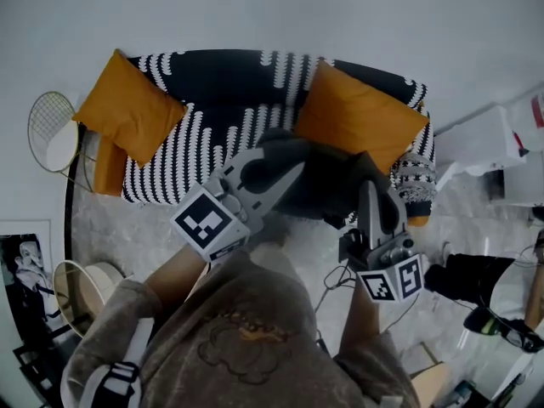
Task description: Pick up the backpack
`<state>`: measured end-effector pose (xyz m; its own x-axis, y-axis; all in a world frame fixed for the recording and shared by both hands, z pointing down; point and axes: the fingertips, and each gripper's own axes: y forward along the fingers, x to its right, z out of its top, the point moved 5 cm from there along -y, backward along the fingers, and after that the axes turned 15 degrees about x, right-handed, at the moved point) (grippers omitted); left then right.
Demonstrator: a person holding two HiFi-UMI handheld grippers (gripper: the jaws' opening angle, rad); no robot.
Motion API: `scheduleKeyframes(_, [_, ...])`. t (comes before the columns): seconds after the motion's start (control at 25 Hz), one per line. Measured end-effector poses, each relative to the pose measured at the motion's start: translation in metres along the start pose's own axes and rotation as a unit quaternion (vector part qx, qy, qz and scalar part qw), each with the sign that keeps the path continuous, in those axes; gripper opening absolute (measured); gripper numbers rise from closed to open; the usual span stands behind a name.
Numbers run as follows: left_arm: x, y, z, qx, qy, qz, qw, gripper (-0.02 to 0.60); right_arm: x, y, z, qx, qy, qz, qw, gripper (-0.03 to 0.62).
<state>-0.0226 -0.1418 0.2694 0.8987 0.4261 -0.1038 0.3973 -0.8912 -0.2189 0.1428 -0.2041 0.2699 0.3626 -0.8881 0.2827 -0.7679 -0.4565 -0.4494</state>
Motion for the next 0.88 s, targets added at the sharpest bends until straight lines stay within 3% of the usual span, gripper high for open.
scheduleKeyframes(0.2, [0.043, -0.065, 0.014, 0.006, 0.000, -0.028, 0.9996, 0.026, -0.068, -0.049, 0.001, 0.011, -0.003, -0.016, 1.000, 0.025])
scheduleKeyframes(0.56, [0.113, -0.170, 0.042, 0.000, 0.009, -0.042, 0.9991, 0.026, -0.186, -0.120, 0.011, -0.002, -0.001, -0.040, 0.999, 0.028])
scheduleKeyframes(0.88, [0.158, -0.228, 0.058, -0.006, 0.018, -0.024, 0.9995, 0.026, -0.246, -0.162, 0.019, -0.009, 0.019, -0.022, 1.000, 0.028])
